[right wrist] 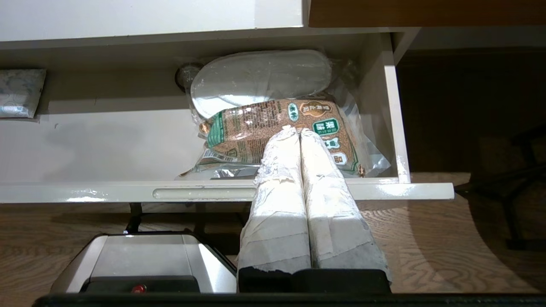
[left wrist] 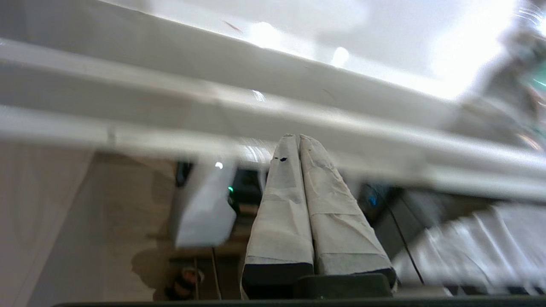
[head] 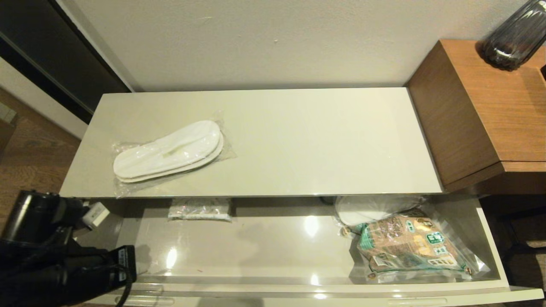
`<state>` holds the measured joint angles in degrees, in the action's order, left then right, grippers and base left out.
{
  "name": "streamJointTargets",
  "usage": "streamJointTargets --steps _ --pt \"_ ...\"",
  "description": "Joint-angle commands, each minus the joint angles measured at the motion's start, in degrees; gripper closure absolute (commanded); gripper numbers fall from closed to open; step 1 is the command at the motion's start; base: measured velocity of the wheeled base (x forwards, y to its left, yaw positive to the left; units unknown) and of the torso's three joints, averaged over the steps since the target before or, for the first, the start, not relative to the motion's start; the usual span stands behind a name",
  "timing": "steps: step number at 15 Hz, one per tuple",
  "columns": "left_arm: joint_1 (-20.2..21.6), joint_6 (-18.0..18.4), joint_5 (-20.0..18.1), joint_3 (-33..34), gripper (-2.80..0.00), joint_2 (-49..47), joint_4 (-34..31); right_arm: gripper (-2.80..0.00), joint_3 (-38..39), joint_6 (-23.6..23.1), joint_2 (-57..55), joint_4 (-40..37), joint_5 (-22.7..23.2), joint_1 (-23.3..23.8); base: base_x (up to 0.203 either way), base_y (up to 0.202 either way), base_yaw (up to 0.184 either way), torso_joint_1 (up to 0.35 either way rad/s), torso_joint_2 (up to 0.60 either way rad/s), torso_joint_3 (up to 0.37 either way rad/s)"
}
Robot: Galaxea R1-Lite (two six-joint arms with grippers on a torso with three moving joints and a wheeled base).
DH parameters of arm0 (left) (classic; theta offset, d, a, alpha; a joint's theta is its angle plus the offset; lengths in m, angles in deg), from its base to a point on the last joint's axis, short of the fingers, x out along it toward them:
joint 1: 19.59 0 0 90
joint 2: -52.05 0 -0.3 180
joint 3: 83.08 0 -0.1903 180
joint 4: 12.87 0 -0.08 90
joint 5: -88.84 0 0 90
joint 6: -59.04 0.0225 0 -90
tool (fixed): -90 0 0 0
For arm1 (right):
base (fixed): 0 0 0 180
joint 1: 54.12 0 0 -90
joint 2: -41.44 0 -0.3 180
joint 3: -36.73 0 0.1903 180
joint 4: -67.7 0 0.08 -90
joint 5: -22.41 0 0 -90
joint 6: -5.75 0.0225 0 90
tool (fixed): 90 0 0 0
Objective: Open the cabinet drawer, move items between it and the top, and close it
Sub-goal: Pick up the disposable slippers on the table
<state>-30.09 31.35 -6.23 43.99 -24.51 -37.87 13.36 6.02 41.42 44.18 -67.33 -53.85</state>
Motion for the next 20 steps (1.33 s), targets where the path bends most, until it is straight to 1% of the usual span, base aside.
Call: streamJointTargets --steps 1,2,5,8,10,12,15,18,20 --pt "0.0 -1.0 2.2 6.8 0.0 -13.3 18.0 0.0 0.0 0.0 0.0 0.0 0.0 0.0 0.0 0.0 0.0 0.0 0.0 0.0" --pt "0.0 -1.4 3.3 8.3 0.0 -15.6 21.1 0.0 0.0 0.0 0.0 0.0 0.1 0.0 0.0 0.0 0.0 0.0 0.0 0.0" --pt "-0.1 -3.5 4.7 8.8 0.0 -20.3 25.1 0.0 0.0 0.0 0.0 0.0 0.0 0.0 0.0 0.0 0.0 0.0 0.0 0.0" --pt "-0.1 -4.0 5.2 10.7 0.0 -24.7 26.9 0.0 0.0 0.0 0.0 0.0 0.0 0.0 0.0 0.0 0.0 0.0 0.0 0.0" --pt "-0.1 -4.0 5.4 12.8 0.0 -26.9 30.5 0.0 0.0 0.0 0.0 0.0 0.0 0.0 0.0 0.0 0.0 0.0 0.0 0.0" --pt "-0.1 -4.0 5.7 16.0 0.0 -30.3 35.7 0.0 0.0 0.0 0.0 0.0 0.0 0.0 0.0 0.0 0.0 0.0 0.0 0.0" --pt "-0.4 -3.8 4.9 19.5 0.0 -28.6 36.4 0.0 0.0 0.0 0.0 0.0 0.0 0.0 0.0 0.0 0.0 0.0 0.0 0.0" --pt "-0.7 -3.6 3.8 22.0 0.0 -21.6 35.4 0.0 0.0 0.0 0.0 0.0 0.0 0.0 0.0 0.0 0.0 0.0 0.0 0.0" --pt "-0.9 -3.6 3.4 21.9 0.0 -15.8 31.4 0.0 0.0 0.0 0.0 0.0 0.0 0.0 0.0 0.0 0.0 0.0 0.0 0.0"
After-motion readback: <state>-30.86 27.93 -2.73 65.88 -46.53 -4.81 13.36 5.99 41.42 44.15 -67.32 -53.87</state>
